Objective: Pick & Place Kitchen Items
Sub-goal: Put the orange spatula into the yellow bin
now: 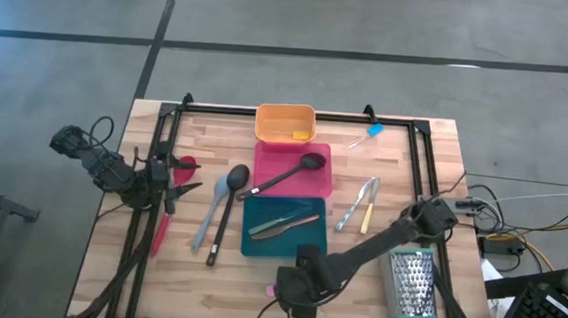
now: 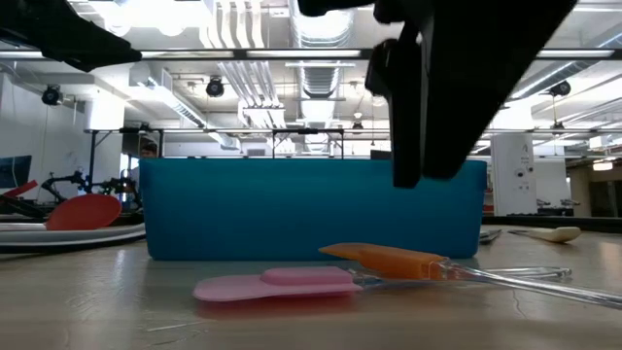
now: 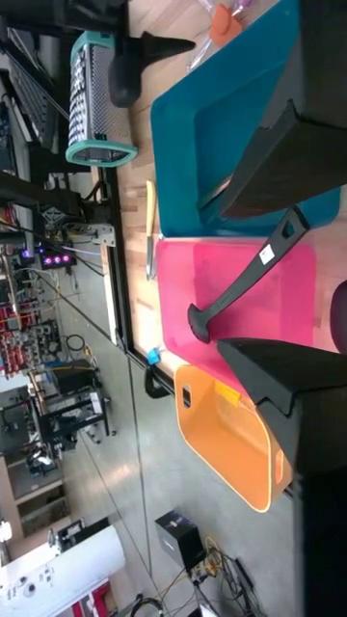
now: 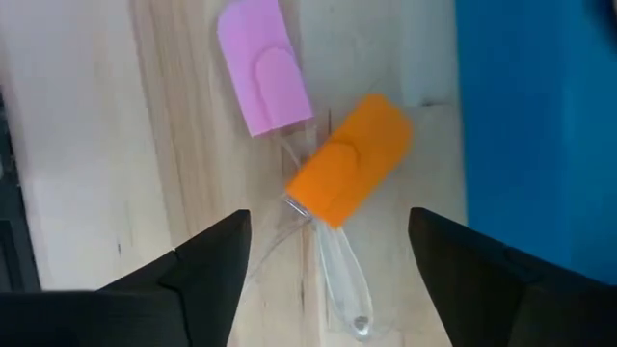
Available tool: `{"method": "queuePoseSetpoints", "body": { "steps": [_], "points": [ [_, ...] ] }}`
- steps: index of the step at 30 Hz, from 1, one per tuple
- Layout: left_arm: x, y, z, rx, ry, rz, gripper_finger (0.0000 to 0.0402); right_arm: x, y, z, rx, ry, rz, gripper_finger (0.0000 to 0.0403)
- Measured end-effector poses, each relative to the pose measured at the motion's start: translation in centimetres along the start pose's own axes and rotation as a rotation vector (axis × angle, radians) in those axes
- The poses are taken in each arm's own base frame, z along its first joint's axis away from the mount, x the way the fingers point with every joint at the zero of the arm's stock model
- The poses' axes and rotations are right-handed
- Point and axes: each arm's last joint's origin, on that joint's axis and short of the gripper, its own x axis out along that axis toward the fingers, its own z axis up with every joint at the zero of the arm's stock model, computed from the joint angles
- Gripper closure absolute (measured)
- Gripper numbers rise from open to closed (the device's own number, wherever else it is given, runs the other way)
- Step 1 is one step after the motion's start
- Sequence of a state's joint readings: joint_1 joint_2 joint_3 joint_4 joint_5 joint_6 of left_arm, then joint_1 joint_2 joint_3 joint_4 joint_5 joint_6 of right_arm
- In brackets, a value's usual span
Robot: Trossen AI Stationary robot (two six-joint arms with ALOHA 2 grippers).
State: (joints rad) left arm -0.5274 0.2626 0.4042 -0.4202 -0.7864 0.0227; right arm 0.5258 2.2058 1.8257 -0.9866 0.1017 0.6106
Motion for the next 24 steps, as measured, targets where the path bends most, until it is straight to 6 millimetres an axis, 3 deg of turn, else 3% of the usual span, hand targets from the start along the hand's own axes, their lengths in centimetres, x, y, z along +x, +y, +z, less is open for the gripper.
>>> {"method": "queuePoseSetpoints", "body": {
  "steps": [11,24],
  "points": [
    [0.0,0.0,0.0,0.0,0.0,0.0,0.0184,2.3,0.1,0.3,0.017,0.025,0.042,0.0165],
    [0.0,0.0,0.0,0.0,0.0,0.0,0.0184,4.5,-0.8,0.8,0.072,0.052,0.017,0.0132]
  ]
}}
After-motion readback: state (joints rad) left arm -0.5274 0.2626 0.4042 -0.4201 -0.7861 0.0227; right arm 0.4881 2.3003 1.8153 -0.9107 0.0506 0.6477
